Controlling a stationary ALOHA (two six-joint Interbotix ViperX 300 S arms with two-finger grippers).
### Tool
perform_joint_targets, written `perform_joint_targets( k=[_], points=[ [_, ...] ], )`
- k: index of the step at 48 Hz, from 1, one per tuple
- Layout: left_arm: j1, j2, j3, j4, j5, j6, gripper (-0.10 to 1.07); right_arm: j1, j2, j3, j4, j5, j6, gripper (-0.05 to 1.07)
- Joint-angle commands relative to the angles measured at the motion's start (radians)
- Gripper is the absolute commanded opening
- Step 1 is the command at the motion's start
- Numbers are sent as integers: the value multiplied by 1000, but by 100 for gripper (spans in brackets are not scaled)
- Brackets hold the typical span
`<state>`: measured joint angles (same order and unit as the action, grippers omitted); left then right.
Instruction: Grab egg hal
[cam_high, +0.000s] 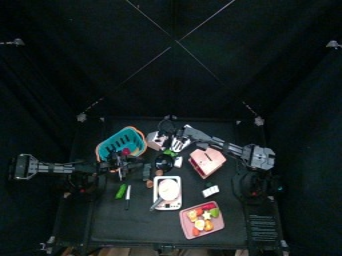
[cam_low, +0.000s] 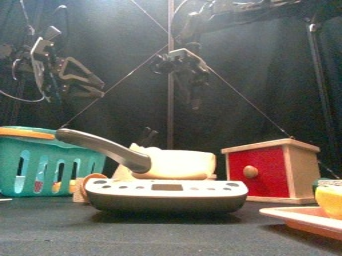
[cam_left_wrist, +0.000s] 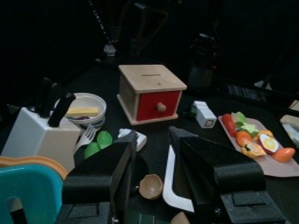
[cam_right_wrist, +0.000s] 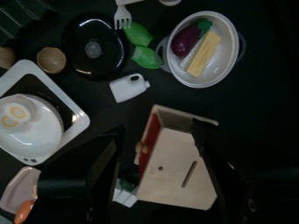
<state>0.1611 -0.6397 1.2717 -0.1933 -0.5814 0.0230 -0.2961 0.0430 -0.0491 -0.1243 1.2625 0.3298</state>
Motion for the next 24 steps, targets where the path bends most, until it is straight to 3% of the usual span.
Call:
perform_joint_targets(
  k=[1,14,19,24],
  points=[
    [-5,0,-12,11,15,3,77,11,-155,173,8,-178,44,92],
    [-38,11,-61,101,146,2,77,87,-407,653,0,-904,126,92],
    [-100,26,-77,129,178,2,77,103,-439,770,-12,-1100,121,92],
    [-176,64,-98,160,186,3,77,124,-439,844,-52,-1227,124,92]
  ],
)
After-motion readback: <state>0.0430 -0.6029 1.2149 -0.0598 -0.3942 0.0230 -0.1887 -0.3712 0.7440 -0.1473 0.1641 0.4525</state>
